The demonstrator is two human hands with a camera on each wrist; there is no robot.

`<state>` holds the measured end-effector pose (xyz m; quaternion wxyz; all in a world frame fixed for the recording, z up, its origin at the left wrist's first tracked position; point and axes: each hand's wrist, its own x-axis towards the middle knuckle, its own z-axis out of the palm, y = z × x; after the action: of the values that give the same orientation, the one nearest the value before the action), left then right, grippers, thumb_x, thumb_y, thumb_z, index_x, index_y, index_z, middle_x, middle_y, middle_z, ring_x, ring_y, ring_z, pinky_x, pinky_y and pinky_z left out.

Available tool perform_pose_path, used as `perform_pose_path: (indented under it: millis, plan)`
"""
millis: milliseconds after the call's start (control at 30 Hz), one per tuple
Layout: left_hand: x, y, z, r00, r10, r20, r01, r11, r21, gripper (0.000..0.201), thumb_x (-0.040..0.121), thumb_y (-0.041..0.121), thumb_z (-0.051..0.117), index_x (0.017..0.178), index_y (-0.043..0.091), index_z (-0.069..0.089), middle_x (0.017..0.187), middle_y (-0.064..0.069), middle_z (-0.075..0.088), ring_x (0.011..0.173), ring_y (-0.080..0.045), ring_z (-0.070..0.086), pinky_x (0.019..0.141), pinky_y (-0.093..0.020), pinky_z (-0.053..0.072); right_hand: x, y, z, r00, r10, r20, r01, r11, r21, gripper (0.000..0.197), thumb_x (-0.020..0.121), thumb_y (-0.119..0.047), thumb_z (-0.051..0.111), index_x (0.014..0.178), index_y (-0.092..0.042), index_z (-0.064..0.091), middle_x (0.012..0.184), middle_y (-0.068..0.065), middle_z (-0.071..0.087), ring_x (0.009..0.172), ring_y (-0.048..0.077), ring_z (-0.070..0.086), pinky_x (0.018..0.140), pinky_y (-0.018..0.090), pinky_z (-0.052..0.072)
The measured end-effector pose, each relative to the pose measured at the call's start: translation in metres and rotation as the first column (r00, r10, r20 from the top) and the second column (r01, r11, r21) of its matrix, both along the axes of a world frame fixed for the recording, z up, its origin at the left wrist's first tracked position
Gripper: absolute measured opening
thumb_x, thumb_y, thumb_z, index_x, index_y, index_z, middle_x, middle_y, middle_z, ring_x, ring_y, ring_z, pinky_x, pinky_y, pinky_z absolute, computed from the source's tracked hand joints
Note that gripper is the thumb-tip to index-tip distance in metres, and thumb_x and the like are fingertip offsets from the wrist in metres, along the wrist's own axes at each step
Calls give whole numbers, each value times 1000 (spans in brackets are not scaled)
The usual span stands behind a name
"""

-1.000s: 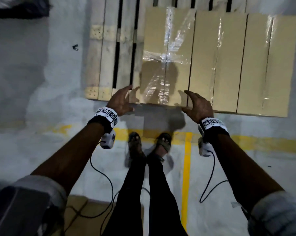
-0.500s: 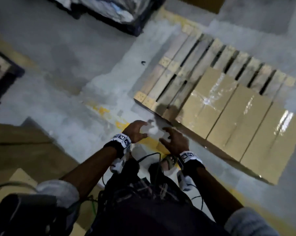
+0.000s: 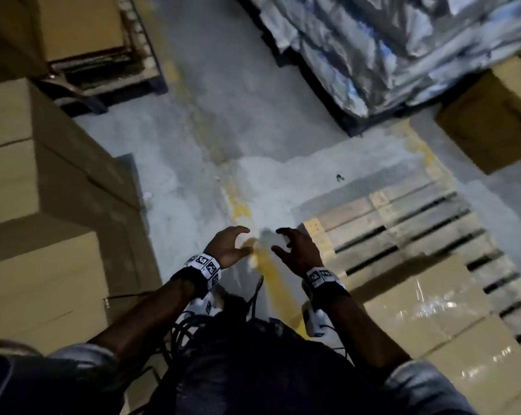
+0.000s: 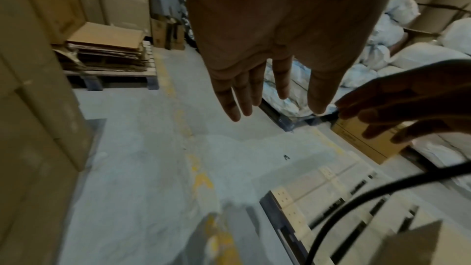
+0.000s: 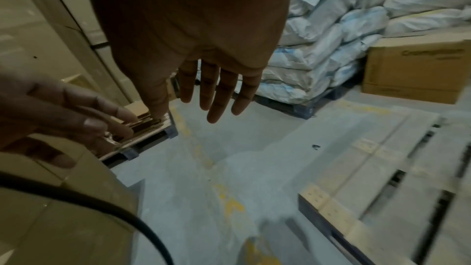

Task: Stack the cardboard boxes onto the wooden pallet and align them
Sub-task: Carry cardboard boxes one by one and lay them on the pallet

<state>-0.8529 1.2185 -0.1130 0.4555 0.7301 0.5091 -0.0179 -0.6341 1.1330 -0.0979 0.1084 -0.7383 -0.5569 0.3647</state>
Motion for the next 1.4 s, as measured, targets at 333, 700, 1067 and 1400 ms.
perform_pose_path:
  millis: [333, 700, 1067, 1400]
  plan:
    - [-166, 128, 13, 914, 404, 32, -405, 910, 88, 71, 93, 37, 76, 154, 20, 44, 152, -9, 51, 135, -30, 52, 112, -42, 42, -135, 219, 20, 950, 312, 19, -312, 942, 121, 51, 93, -43, 73, 140, -29, 59, 143, 0, 58, 118, 24, 63, 91, 37, 52]
    - [-264, 203, 0, 506, 856, 105, -860, 493, 128, 87, 91, 42, 76, 161, 32, 25, 160, -7, 43, 142, -31, 47, 113, -45, 43, -280, 427, 14, 688, 725, -37, -709, 682, 180, 49, 93, -40, 74, 138, -25, 61, 142, -2, 59, 122, 22, 62, 96, 35, 49]
    - [-286, 269, 8, -136, 990, 22, -969, -138, 203, 92, 89, 36, 76, 162, 22, 22, 136, -26, 62, 118, -46, 62, 90, -39, 48, -418, 603, 29, 85, 995, 43, -990, 79, 115, 57, 96, -40, 68, 148, -24, 52, 152, 4, 50, 135, 28, 51, 107, 37, 44]
    - [-327, 270, -7, -409, 913, 2, -888, -398, 232, 98, 86, 26, 83, 163, 22, 22, 144, -26, 53, 128, -43, 53, 100, -44, 45, -537, 625, 12, -62, 998, 1, -995, -62, 73, 54, 93, -42, 72, 142, -26, 56, 144, 4, 58, 130, 27, 55, 104, 37, 47]
